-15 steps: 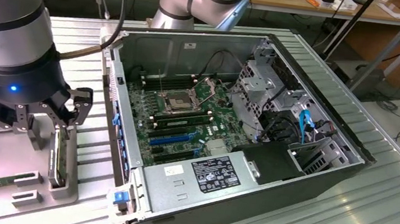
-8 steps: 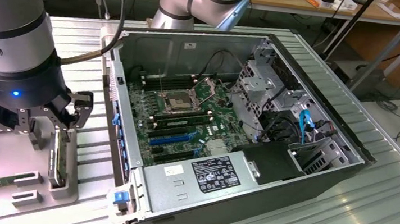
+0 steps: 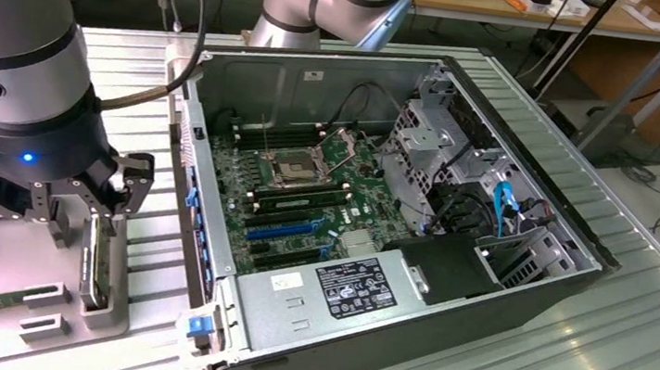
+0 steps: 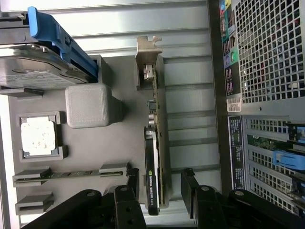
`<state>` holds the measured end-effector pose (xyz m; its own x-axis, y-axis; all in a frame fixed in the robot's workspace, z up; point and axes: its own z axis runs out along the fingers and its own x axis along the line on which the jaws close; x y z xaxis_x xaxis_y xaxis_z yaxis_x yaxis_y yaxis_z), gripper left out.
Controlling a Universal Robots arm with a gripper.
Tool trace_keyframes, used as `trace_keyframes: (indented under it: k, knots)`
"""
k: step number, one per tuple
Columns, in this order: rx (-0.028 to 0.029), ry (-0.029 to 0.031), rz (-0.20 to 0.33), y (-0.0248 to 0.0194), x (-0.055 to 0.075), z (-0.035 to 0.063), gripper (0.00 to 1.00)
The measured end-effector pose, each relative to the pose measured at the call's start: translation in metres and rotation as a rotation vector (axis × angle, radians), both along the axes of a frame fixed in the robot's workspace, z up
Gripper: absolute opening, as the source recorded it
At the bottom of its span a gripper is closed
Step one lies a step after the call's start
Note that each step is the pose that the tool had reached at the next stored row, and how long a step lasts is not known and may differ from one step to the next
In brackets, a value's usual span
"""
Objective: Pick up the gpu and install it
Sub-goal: 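Pick up the gpu and move the gpu toward the slot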
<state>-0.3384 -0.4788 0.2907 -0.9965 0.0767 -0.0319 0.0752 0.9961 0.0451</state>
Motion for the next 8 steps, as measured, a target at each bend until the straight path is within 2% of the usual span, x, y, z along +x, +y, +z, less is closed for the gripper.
trace_keyframes:
  k: [8]
  knots:
    - [0.0000, 0.0000, 0.000, 0.0000, -0.0002, -0.0037, 0.48]
